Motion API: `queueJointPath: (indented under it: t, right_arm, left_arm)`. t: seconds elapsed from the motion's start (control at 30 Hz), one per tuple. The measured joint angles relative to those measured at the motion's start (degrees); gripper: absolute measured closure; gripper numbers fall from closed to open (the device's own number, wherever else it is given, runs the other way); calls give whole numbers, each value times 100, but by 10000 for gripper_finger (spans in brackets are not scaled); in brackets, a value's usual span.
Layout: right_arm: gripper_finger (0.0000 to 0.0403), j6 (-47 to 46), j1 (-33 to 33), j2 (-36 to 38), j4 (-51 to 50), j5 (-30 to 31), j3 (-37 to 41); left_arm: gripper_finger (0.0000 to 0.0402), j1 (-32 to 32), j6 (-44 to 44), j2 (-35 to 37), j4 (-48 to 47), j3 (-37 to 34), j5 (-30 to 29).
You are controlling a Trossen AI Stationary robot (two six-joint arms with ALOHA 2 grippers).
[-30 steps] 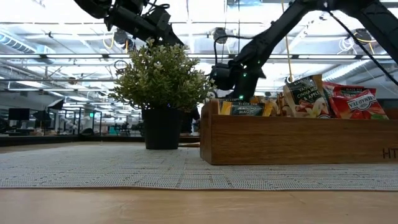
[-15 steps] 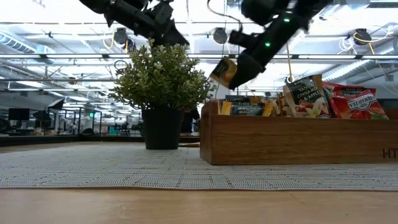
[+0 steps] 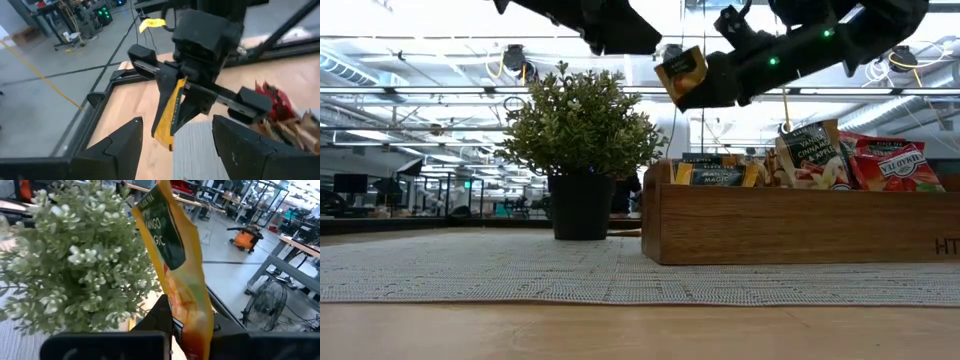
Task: Pick & Place Tea
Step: Put the mango tea sachet into the brown organizer
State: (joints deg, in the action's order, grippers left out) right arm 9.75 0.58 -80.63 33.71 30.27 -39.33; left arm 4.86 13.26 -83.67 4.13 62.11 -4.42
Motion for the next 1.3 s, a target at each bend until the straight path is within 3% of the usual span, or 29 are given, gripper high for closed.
queueJointPath:
  t: [0.43,0.67,1.0,1.13,1.3]
  right_arm:
    - [389,561,434,-4,954,-36,6]
    - [389,421,417,-4,1134,-752,0]
    - [389,404,398,-4,1121,-792,-3]
    - [389,404,398,-4,1152,-792,-3]
    - [389,404,398,-4,1150,-790,-3]
  left_arm:
    - [163,-127,15,-38,176,-2,-248]
    - [163,-126,-29,-38,375,-2,-3]
    - [167,-168,-26,-38,516,-2,305]
    - [216,-168,-3,-38,504,-2,556]
    - [342,-170,153,-38,466,-2,746]
